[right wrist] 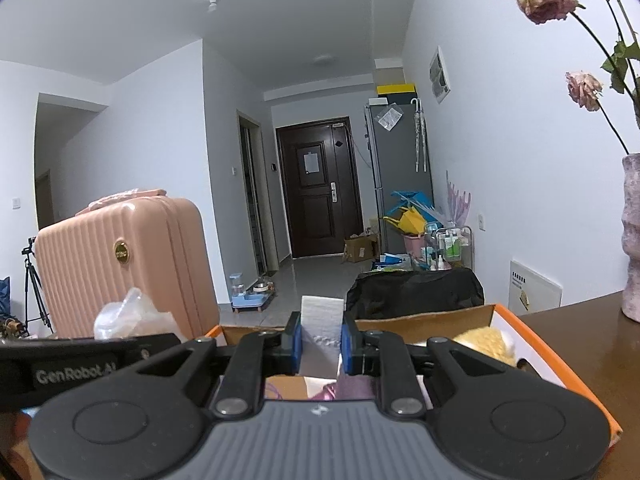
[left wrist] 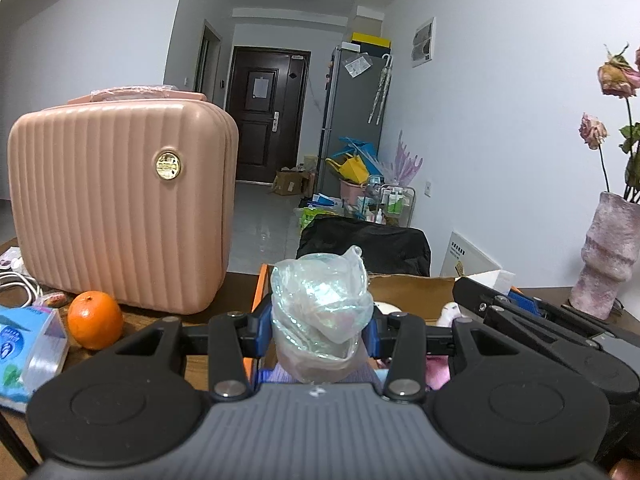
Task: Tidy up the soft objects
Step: 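Carry the wrapped item with the left tool while the right tool carries the block over the box, then open both tools to drop the wrapped item and block into the box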
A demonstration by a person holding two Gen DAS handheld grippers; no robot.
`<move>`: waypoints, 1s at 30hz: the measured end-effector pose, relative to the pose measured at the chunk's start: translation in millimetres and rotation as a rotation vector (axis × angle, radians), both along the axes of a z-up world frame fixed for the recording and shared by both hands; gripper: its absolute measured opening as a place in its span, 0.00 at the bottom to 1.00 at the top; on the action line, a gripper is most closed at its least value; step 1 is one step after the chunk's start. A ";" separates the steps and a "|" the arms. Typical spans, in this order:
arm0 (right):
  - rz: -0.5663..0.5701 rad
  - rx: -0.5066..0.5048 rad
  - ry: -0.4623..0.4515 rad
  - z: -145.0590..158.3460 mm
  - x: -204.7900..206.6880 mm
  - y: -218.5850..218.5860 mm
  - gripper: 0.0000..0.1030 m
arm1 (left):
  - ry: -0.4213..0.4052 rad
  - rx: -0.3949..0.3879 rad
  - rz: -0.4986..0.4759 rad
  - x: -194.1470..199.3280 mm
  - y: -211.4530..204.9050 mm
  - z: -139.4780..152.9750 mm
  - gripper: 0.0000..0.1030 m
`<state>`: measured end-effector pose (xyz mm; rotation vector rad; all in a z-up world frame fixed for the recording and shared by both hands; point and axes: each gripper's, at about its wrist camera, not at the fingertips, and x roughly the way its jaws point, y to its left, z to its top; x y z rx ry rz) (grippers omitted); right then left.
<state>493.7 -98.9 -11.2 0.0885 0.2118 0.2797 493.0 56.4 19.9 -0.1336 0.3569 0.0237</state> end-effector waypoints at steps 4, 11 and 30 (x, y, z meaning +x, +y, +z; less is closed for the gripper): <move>-0.004 0.004 0.013 5.1 14.1 2.4 0.18 | 0.002 -0.005 0.003 15.6 -0.6 -0.8 0.42; -0.019 -0.002 0.064 15.2 41.0 1.6 0.18 | 0.014 -0.010 0.006 36.4 -4.3 -4.5 0.42; -0.128 -0.053 0.148 16.0 70.7 -5.0 0.53 | 0.025 0.001 0.037 53.0 -12.9 -11.2 0.77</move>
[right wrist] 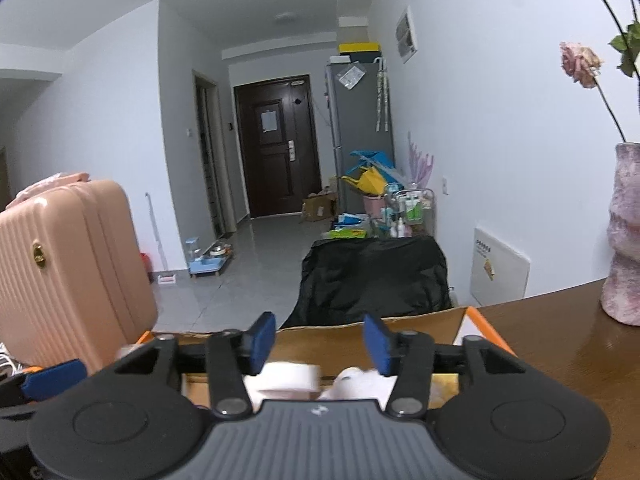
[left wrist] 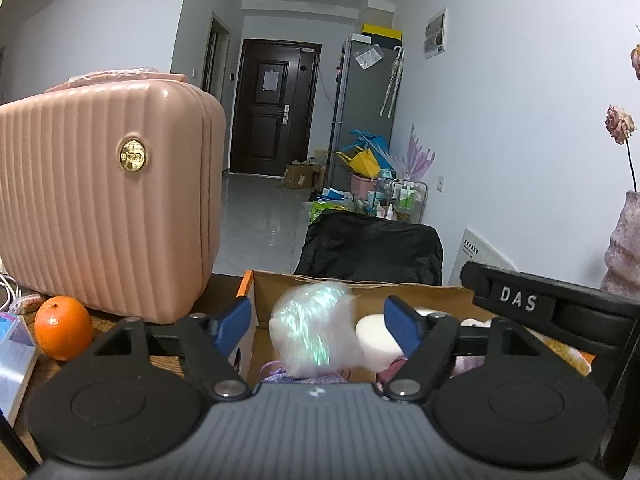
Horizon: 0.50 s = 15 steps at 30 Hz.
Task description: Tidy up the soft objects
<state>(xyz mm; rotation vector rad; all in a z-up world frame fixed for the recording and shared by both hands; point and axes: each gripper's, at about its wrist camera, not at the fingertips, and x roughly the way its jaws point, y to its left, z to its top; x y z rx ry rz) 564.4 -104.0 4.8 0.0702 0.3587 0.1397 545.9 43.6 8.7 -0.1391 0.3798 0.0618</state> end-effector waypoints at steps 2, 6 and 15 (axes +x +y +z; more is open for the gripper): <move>-0.011 -0.009 -0.001 -0.3 0.2 -0.8 0.60 | 0.003 0.008 0.009 -0.2 -1.0 -0.8 0.82; -0.027 0.002 -0.004 -0.3 0.7 -5.2 0.84 | -0.007 0.037 0.050 -1.8 -2.2 -0.7 0.97; -0.030 0.015 -0.005 -1.8 -0.8 -8.6 1.00 | -0.006 0.045 0.090 -1.8 -0.2 0.1 1.00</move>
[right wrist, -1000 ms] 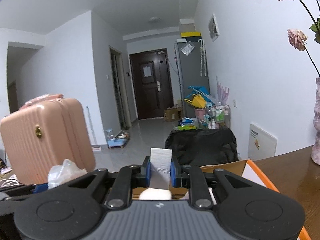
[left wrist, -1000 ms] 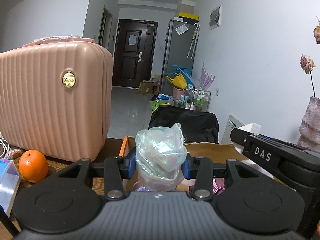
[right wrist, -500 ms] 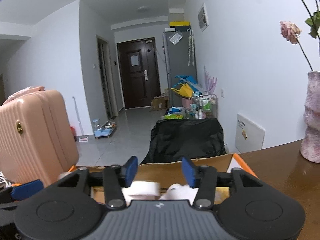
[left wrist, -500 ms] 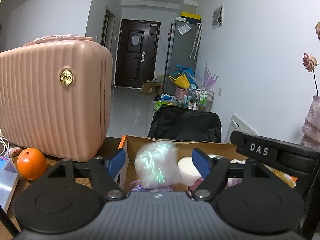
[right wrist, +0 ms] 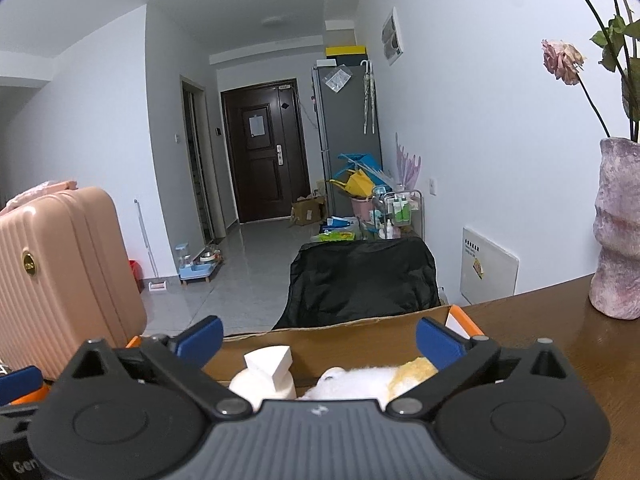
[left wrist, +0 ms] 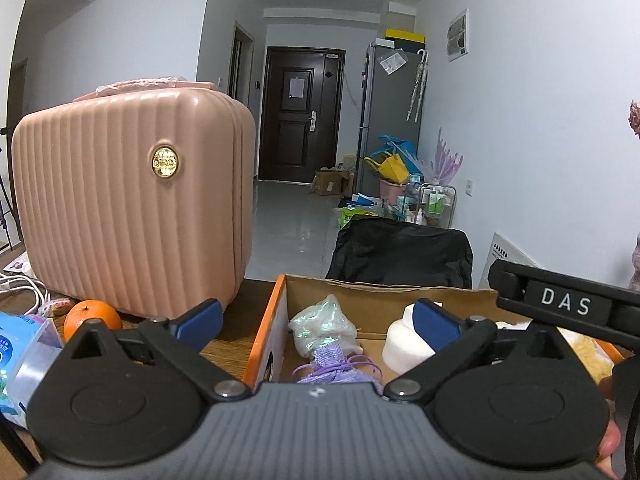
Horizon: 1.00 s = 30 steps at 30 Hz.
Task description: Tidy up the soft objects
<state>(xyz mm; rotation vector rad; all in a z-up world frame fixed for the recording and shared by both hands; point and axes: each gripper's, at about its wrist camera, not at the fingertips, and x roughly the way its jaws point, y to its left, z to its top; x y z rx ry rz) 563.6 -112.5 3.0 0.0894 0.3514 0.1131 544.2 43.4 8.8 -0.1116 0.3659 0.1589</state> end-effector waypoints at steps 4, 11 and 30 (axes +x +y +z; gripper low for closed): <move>0.003 0.010 -0.005 0.6 -3.4 -3.3 1.00 | -0.005 0.001 0.006 -2.3 1.2 1.0 1.00; 0.006 0.022 -0.044 2.4 -15.7 -12.0 1.00 | -0.023 0.011 0.016 -10.5 -0.9 2.7 1.00; 0.005 -0.027 -0.116 6.8 -80.4 -43.8 1.00 | -0.052 0.025 0.042 -64.5 1.3 4.9 1.00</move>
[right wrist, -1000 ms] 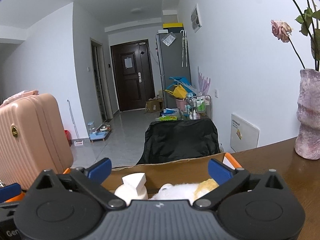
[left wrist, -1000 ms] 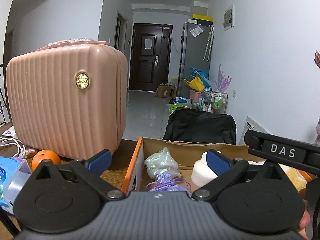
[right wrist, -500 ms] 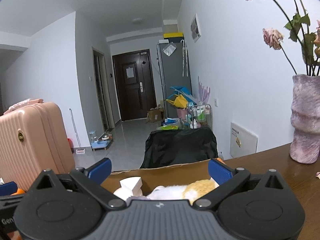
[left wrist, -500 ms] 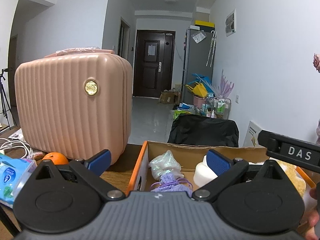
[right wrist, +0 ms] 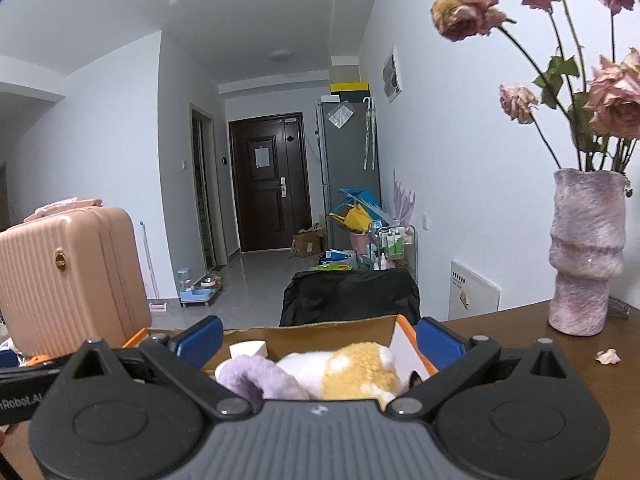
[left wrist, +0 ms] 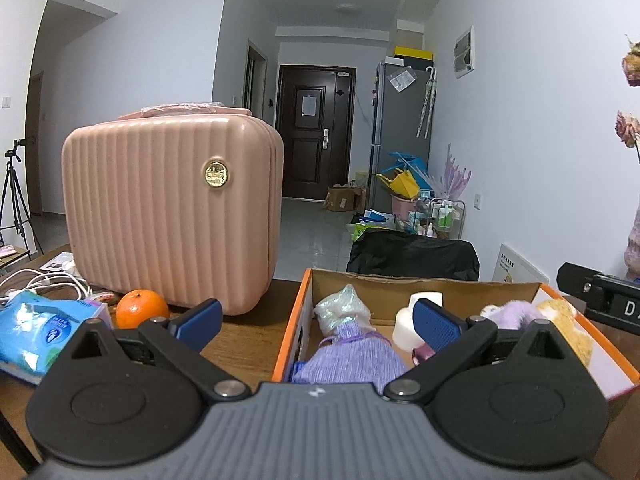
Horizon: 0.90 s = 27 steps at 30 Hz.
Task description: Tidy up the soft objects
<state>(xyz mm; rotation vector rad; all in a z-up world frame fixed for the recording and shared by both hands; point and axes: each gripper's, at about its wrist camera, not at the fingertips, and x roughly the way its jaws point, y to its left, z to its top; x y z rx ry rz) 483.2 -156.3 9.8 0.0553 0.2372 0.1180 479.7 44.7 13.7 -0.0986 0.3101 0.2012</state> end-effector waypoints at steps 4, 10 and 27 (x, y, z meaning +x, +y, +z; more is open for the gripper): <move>-0.002 -0.009 -0.005 -2.3 -19.2 -7.3 1.00 | 0.001 0.010 -0.005 -18.6 -3.4 -1.0 1.00; -0.018 -0.027 -0.021 -5.2 -53.6 -23.9 1.00 | 0.003 0.039 -0.018 -51.9 -8.8 -1.9 1.00; -0.031 -0.054 0.007 -16.3 -164.1 -60.9 1.00 | 0.009 0.064 -0.043 -157.2 -10.4 -3.6 1.00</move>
